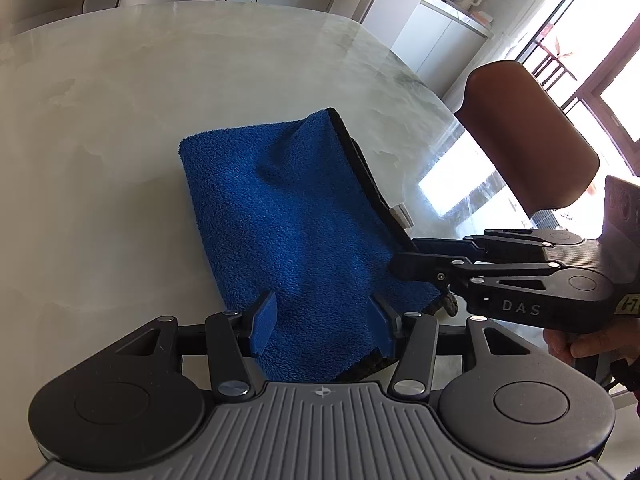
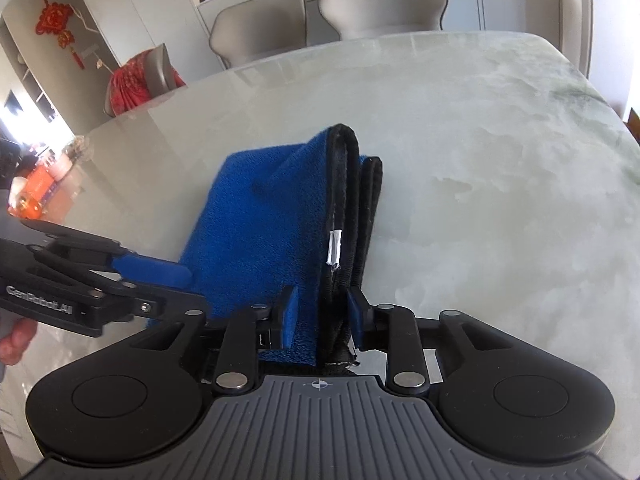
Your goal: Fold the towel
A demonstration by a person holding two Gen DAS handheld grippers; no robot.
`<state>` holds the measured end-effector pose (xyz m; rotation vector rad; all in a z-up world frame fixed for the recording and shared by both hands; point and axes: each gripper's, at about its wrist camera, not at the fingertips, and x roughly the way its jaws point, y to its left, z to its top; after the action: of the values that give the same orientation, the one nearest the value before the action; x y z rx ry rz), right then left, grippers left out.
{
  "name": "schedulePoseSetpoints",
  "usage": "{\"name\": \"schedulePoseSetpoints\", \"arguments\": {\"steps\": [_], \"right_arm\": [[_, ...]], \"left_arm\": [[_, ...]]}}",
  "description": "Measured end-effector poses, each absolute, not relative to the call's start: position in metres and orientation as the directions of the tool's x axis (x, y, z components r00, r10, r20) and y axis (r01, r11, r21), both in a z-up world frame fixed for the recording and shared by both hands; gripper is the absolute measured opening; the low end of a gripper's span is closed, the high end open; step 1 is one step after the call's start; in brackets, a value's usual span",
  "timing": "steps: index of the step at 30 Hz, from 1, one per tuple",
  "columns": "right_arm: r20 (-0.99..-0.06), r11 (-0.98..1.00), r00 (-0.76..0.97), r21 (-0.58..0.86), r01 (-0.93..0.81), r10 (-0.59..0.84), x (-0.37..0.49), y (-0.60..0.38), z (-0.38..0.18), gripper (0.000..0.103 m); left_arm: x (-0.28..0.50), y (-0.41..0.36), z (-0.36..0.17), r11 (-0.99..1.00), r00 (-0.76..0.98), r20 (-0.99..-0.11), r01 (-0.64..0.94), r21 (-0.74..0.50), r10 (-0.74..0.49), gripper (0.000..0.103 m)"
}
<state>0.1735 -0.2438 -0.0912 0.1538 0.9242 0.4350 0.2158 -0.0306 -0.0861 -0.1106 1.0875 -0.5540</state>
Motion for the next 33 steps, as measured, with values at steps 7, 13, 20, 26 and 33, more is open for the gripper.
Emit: {"name": "schedulePoseSetpoints", "arguments": {"steps": [7,13,20,26,33], "right_arm": [[-0.704,0.881,0.531,0.390,-0.267,0.472,0.166,-0.258,-0.075,0.011],[-0.742,0.903,0.519,0.395,-0.171,0.423,0.161,-0.276,-0.086,0.009],[-0.693,0.883,0.554,0.418,-0.214,0.462,0.165,-0.277,-0.080,0.019],[-0.670,0.876,0.565,0.366,-0.313,0.482,0.206,-0.254,-0.074,0.022],[-0.697,0.872,0.526,0.366,-0.324,0.488,0.222,-0.246,-0.093,0.023]], "left_arm": [[0.218,-0.028,-0.085,0.860,0.342,-0.806,0.356,-0.365,-0.483,0.053],[0.218,-0.030,-0.084,0.858,0.343,-0.806,0.368,-0.357,-0.482,0.056],[0.221,-0.030,-0.082,0.860,0.349,-0.805,0.372,-0.351,-0.479,0.056],[0.222,-0.027,-0.080,0.865,0.360,-0.802,0.355,-0.354,-0.476,0.056],[0.224,-0.023,-0.083,0.871,0.357,-0.806,0.336,-0.360,-0.471,0.057]]}}
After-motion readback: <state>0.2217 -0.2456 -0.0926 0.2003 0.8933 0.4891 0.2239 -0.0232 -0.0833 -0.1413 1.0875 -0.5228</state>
